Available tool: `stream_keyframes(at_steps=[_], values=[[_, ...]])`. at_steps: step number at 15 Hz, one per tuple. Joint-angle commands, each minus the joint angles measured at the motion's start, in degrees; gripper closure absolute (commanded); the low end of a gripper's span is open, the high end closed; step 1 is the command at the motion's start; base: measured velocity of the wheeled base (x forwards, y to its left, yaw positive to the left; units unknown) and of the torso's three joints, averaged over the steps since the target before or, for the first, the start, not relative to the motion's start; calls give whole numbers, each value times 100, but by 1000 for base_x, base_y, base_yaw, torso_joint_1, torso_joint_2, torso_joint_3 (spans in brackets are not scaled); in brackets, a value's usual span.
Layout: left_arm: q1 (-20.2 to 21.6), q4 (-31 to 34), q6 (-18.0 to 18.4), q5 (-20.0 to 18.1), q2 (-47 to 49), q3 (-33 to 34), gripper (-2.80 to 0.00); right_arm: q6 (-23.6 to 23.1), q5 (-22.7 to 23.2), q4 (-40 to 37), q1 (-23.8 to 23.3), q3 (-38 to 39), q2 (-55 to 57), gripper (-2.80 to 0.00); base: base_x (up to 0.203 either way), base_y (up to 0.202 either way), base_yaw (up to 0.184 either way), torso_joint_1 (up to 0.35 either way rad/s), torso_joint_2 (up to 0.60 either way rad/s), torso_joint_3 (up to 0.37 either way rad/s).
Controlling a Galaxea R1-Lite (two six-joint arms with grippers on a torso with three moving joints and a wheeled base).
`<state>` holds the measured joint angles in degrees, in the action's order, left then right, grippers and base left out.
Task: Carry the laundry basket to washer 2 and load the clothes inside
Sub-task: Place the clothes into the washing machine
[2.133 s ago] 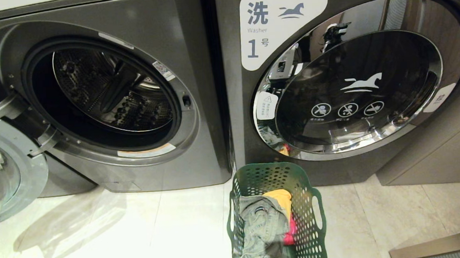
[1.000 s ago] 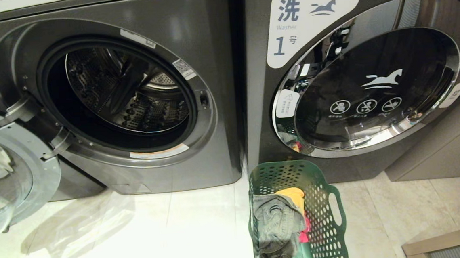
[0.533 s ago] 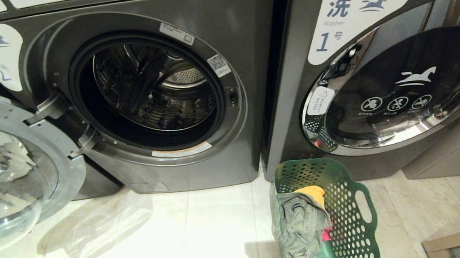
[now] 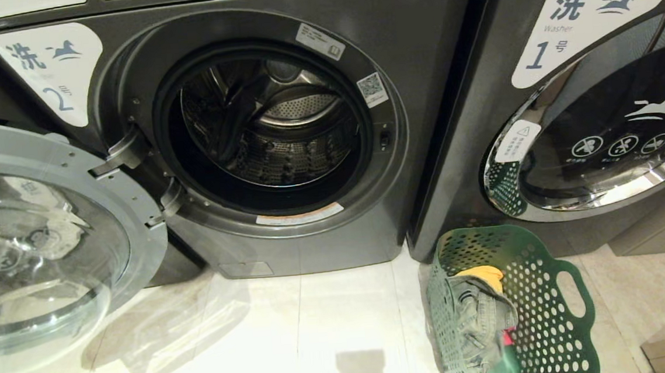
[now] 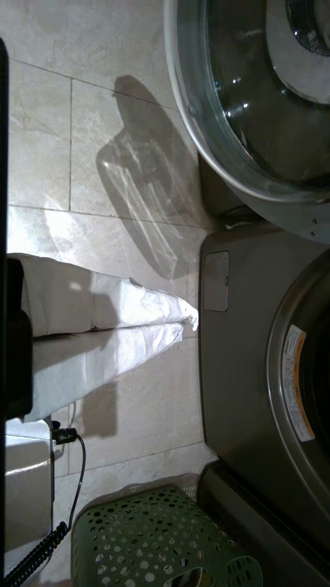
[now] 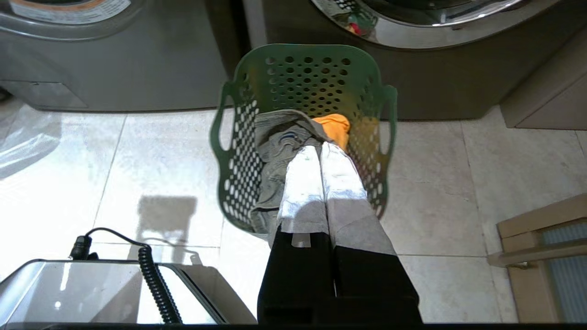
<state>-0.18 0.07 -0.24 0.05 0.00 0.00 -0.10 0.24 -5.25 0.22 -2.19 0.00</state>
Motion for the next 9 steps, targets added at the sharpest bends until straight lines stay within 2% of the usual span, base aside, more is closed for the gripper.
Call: stream_keyframes(at_steps=[1,9], values=[[1,1,-2,4,10,0,0,-3,2,-2,4,0,2,0,0,194,1,-2,5,2],[1,1,-2,4,18,0,0,45,-7,-2,4,-8,1,0,0,194,-1,1,2,2]])
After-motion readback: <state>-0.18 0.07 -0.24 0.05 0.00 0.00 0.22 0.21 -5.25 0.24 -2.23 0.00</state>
